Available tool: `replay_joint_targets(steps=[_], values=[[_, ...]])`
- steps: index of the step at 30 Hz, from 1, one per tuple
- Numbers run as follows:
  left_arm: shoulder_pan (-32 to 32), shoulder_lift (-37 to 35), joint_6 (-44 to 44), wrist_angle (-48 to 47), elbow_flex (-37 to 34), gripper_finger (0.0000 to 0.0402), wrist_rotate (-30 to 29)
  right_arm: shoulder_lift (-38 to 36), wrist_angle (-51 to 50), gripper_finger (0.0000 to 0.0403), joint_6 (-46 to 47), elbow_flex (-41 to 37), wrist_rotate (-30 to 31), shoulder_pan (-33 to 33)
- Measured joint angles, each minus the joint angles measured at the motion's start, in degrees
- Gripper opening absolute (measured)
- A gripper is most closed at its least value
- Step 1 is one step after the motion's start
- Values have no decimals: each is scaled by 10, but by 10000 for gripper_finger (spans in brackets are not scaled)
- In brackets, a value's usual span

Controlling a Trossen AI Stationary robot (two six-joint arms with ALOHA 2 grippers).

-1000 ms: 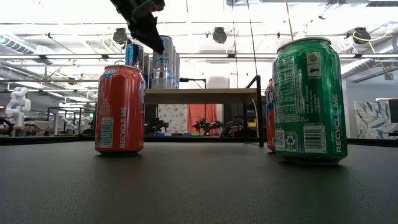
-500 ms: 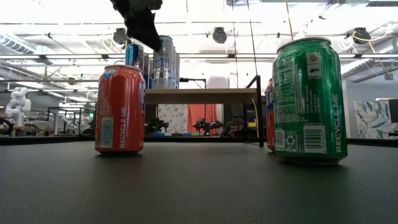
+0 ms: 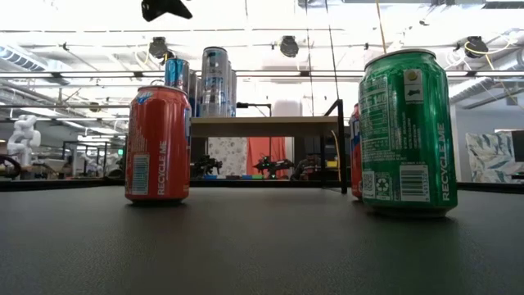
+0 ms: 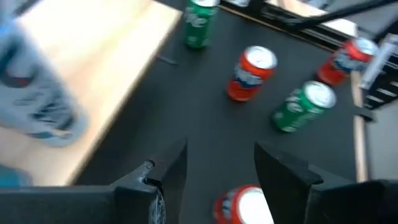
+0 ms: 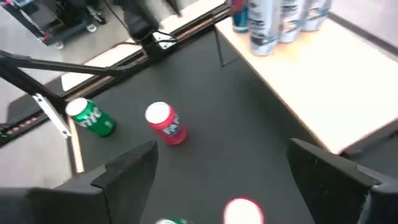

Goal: Place canned beverage on shelf
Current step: Put the top green soda can on the shelf

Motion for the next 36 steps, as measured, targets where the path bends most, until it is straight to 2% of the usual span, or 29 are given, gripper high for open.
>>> replay_joint_targets(steps=[6, 11, 17, 21, 26, 30, 36], values=[[-72, -4, 13, 0, 0, 184, 27, -21, -75, 334, -55, 0, -70, -40], [-83, 10, 53, 5, 0, 184, 19, -21, -136, 334, -136, 0, -121, -65], [-83, 29, -73, 9, 0, 184, 14, -23, -153, 334, -229, 0, -135, -79], [-84, 37, -131, 6, 0, 184, 14, -23, -154, 334, -256, 0, -137, -96], [-87, 44, -133, 5, -1, 184, 14, -23, -153, 334, -249, 0, -139, -118], [-81, 50, -53, 13, 0, 184, -11, -23, -144, 334, -217, 0, -133, -131], [-78, 51, -63, 30, 0, 184, -16, -23, -160, 334, -114, 0, -131, -144]])
